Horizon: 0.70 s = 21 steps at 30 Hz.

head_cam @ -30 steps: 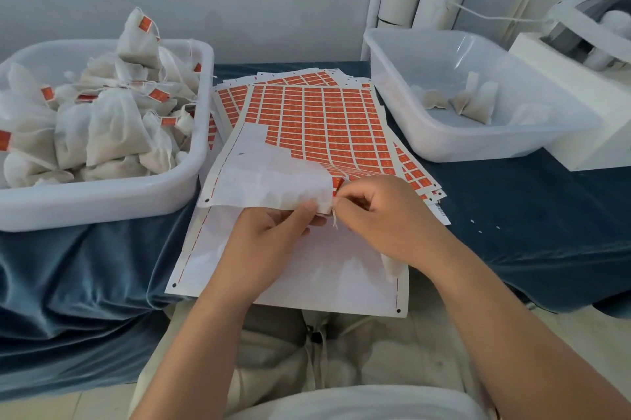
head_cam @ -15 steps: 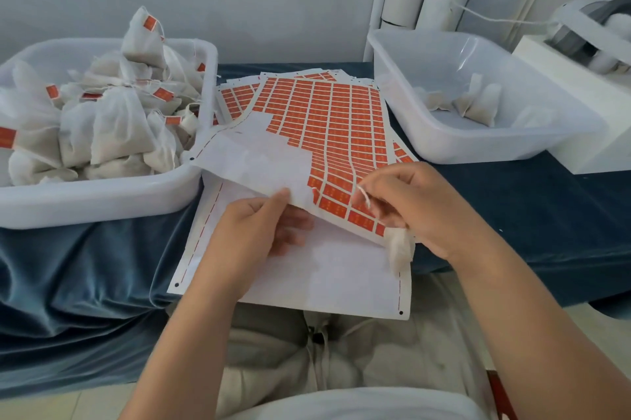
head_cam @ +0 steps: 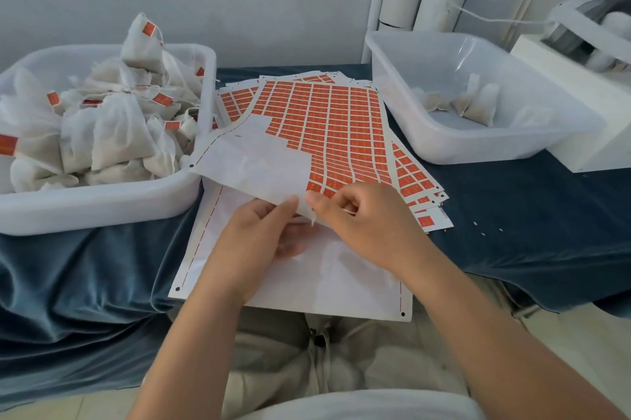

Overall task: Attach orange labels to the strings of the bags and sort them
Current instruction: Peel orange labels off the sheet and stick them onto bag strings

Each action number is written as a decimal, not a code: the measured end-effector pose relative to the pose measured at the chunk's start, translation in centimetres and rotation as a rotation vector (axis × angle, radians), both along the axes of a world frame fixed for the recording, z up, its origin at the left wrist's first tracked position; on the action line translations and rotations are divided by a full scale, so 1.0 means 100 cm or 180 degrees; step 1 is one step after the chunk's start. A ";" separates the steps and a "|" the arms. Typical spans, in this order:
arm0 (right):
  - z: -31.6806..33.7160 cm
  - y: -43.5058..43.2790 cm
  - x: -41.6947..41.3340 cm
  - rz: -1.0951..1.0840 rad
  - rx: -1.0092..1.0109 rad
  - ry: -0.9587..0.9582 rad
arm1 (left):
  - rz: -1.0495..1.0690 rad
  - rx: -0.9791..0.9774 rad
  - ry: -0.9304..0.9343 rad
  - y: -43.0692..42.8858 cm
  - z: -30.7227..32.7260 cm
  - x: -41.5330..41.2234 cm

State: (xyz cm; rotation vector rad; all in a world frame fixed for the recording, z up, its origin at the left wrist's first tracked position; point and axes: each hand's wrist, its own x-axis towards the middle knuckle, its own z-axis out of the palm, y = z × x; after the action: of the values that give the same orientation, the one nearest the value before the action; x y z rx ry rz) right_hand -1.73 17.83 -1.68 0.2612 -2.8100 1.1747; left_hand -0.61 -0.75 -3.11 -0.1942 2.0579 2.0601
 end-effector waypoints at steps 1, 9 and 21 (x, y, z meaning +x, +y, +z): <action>-0.001 0.000 -0.001 -0.0005 -0.0011 -0.0016 | 0.0136 -0.0156 0.0109 0.001 0.000 0.001; 0.005 0.015 -0.004 0.0231 -0.0072 -0.0219 | 0.0245 -0.0230 0.0198 0.005 0.003 0.003; 0.031 0.033 -0.001 0.0502 -0.1586 -0.0966 | -0.0605 0.0407 -0.0110 0.006 0.021 0.013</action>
State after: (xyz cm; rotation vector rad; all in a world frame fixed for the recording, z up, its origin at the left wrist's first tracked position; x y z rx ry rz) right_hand -1.80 21.10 1.41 0.2866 -2.6382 2.0498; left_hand 0.65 -0.13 -0.99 -0.0120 1.8394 2.0472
